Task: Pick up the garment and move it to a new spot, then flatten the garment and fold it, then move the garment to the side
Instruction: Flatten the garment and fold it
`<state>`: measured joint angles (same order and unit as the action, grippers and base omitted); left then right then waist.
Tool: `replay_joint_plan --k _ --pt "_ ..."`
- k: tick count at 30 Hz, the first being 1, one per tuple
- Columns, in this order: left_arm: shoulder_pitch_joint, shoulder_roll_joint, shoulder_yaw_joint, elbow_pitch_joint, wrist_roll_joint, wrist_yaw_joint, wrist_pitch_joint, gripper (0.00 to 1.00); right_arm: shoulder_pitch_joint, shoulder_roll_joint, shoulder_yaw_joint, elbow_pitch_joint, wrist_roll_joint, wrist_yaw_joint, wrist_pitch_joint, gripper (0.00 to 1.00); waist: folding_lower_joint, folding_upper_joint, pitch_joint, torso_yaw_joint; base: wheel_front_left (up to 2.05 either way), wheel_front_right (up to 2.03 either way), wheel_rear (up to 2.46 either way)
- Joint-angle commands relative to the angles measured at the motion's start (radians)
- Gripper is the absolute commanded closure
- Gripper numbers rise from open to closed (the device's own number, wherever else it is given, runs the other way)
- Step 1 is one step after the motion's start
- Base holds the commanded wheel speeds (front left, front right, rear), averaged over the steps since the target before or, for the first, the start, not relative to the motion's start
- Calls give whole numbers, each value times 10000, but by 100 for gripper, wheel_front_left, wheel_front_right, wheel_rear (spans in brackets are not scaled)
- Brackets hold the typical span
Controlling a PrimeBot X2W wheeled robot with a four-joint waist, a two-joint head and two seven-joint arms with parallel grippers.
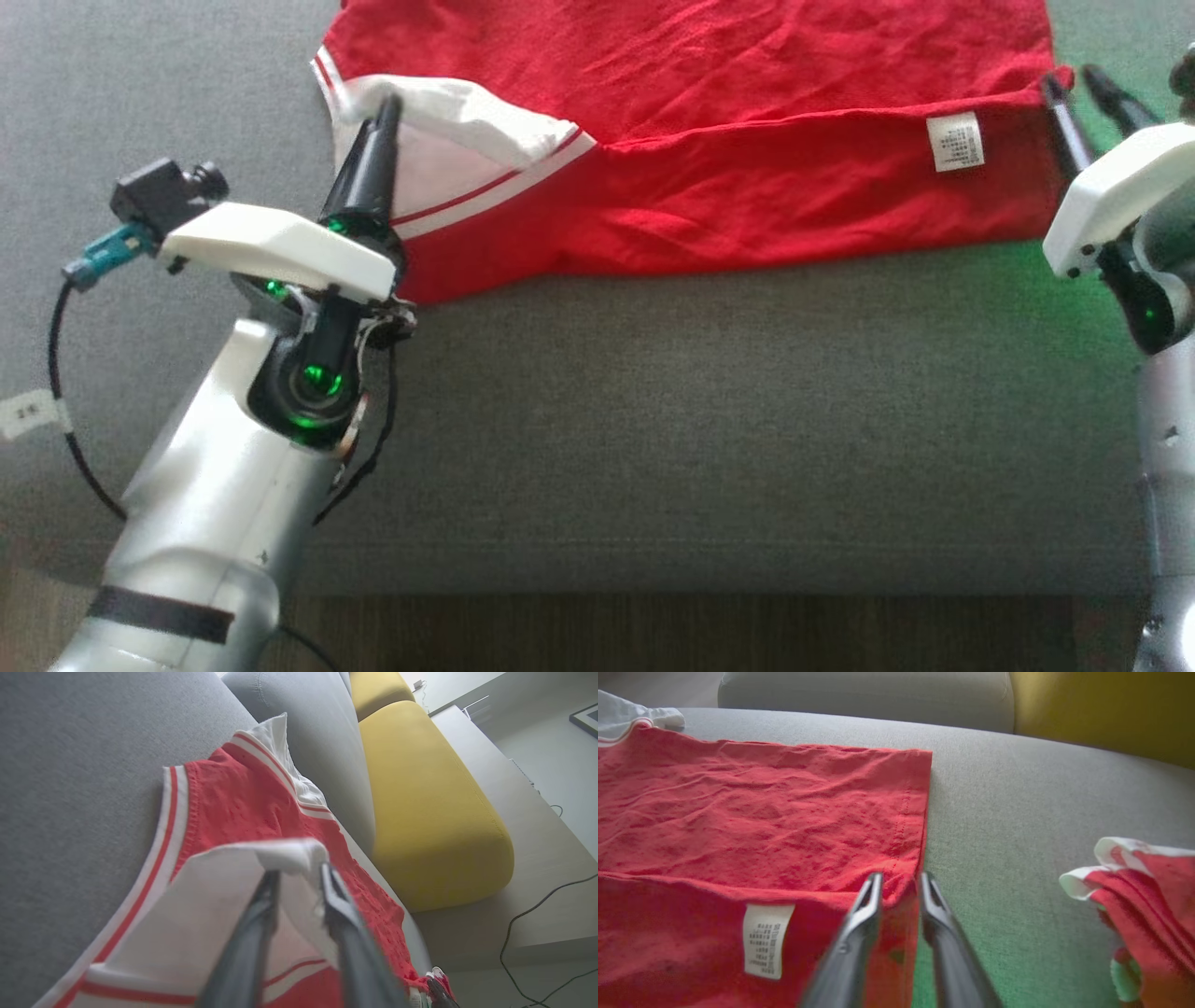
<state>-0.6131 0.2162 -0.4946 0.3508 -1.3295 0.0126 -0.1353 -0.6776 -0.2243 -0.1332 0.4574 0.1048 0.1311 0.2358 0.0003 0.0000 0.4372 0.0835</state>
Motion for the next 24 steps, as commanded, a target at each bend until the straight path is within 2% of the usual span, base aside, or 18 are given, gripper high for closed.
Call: replay_joint_plan --k 1,5,8,13,17,21,22,24 --pt "-315 203 314 -106 152 -151 -248 0 -190 7 82 -280 -46 -4 -320 0 -3 0 -110 7 0 0 0" --pt "-108 303 332 -104 511 -239 -686 0 23 55 12 -403 31 -4 -722 0 -3 0 -374 -19 0 0 0" --pt "537 467 404 -476 960 0 -1005 0 515 140 -80 -795 244 -4 -919 0 -3 0 -675 -68 0 0 0" --pt "2115 635 505 -1367 1872 1041 -1211 0 1601 489 -120 -1971 544 -4 -974 0 -3 0 -895 -203 0 0 0" --pt "3099 510 532 -1815 2633 1882 -1250 0 2410 896 -55 -2940 641 -4 -894 0 -3 0 -859 -279 0 0 0" --pt "3354 618 334 -1756 4017 2648 -1260 0 2801 1166 1 -3517 666 -4 -813 0 -3 0 -765 -373 0 0 0" --pt "3365 615 349 -1731 4643 2907 -1261 0 2887 1265 24 -3663 691 -4 -794 0 -3 0 -739 -435 0 0 0" --pt "3393 563 398 -1627 4965 3054 -1262 0 2946 1350 14 -3754 716 -4 -791 0 -3 0 -720 -502 0 0 0"
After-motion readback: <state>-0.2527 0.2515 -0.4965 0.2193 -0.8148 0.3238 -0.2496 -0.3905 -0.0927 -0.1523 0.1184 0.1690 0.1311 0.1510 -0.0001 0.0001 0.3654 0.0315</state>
